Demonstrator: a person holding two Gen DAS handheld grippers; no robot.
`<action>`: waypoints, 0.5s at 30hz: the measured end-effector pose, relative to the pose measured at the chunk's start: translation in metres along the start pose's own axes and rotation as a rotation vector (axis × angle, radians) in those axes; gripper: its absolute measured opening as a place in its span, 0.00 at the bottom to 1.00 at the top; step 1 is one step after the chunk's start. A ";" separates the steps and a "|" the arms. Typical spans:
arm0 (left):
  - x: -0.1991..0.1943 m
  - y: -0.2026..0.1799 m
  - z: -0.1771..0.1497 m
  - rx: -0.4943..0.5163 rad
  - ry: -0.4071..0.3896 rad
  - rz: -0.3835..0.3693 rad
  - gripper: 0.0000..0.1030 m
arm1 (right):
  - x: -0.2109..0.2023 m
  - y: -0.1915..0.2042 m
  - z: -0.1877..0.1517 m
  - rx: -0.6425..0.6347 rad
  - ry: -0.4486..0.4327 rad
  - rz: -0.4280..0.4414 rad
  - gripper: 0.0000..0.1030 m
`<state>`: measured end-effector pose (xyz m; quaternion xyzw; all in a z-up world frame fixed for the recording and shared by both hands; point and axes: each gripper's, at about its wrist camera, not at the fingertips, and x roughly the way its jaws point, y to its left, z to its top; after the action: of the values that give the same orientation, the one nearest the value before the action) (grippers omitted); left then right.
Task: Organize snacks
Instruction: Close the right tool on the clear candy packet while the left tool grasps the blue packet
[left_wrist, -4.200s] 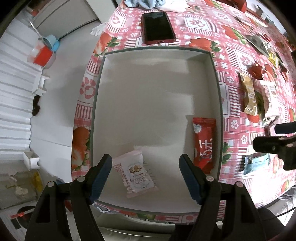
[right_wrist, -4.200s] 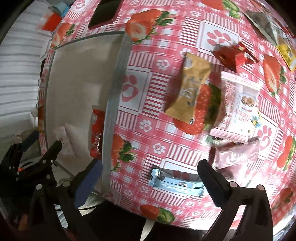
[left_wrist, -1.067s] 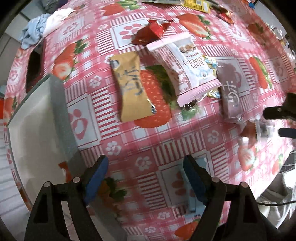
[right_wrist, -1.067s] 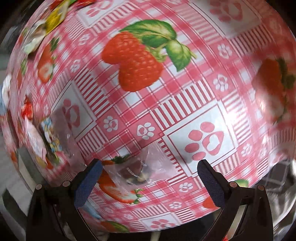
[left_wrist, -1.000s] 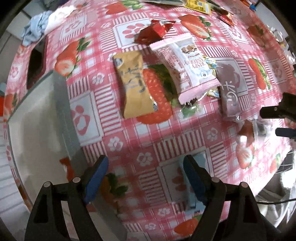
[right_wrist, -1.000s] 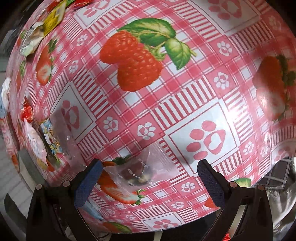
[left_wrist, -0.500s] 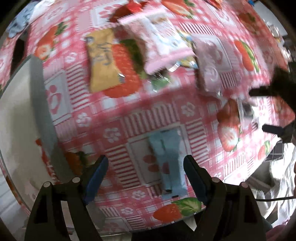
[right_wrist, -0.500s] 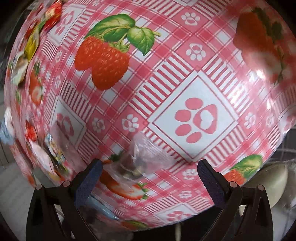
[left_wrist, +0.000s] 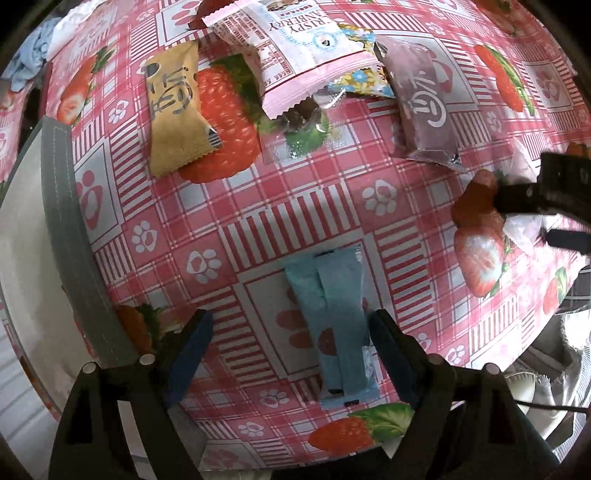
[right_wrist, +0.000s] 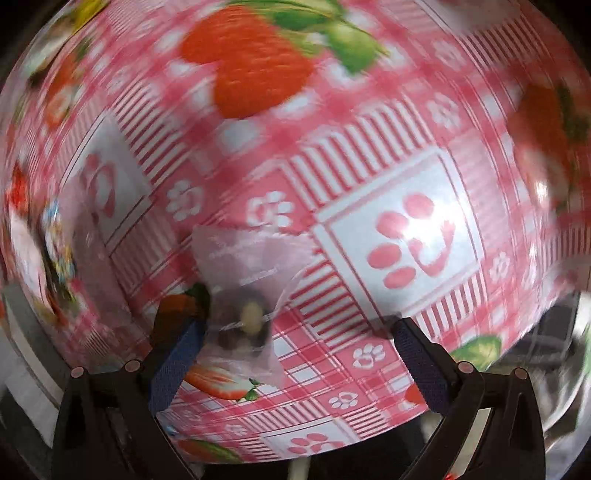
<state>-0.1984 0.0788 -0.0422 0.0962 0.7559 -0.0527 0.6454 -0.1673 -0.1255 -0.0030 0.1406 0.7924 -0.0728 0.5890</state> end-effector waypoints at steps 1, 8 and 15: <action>-0.004 0.018 0.001 0.003 0.001 -0.003 0.85 | -0.001 0.009 -0.002 -0.047 -0.015 -0.013 1.00; -0.020 0.036 0.006 0.037 -0.031 -0.016 0.45 | -0.016 0.022 -0.034 -0.253 -0.072 -0.050 0.63; -0.031 0.061 0.005 -0.009 -0.042 -0.085 0.26 | -0.035 0.039 -0.019 -0.307 -0.076 0.028 0.29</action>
<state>-0.1763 0.1346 -0.0096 0.0600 0.7459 -0.0784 0.6586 -0.1634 -0.0881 0.0380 0.0569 0.7694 0.0522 0.6341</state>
